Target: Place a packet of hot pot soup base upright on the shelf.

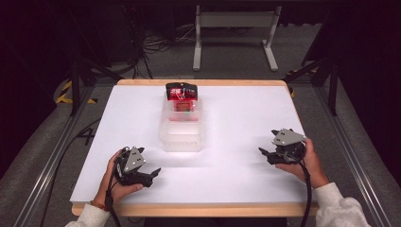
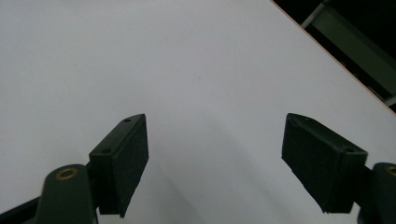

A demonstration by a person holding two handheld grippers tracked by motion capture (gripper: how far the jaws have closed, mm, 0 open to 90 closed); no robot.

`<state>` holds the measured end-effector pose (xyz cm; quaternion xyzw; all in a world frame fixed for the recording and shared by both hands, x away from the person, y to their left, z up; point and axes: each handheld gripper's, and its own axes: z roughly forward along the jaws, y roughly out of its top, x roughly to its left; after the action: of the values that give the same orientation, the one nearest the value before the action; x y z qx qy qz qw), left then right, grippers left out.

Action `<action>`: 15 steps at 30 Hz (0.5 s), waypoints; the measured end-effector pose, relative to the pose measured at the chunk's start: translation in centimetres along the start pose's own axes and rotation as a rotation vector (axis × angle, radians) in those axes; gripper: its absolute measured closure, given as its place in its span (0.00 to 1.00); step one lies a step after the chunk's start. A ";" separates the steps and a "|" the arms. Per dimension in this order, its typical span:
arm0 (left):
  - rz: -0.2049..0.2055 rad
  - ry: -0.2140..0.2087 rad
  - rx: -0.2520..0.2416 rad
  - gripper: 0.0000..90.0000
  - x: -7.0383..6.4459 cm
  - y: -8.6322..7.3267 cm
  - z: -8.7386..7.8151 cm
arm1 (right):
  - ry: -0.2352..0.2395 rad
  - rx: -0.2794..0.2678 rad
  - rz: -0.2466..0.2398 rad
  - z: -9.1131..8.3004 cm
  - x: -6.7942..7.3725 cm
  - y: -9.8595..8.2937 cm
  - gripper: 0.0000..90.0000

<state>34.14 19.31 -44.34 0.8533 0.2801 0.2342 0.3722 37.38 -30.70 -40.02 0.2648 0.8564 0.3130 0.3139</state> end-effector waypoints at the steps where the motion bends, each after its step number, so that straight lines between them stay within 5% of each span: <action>1: -0.003 0.001 0.003 0.09 0.0 -0.1 0.0 | 0.004 -0.006 0.008 -0.2 -0.1 -0.4 0.25; 15: -0.004 0.005 0.012 0.09 -0.3 -0.7 -0.1 | -0.001 -0.001 0.057 -2.5 0.1 -4.9 0.22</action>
<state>33.68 19.57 -44.83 0.8543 0.2841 0.2338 0.3670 34.25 -34.80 -41.99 0.2892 0.8480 0.3222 0.3056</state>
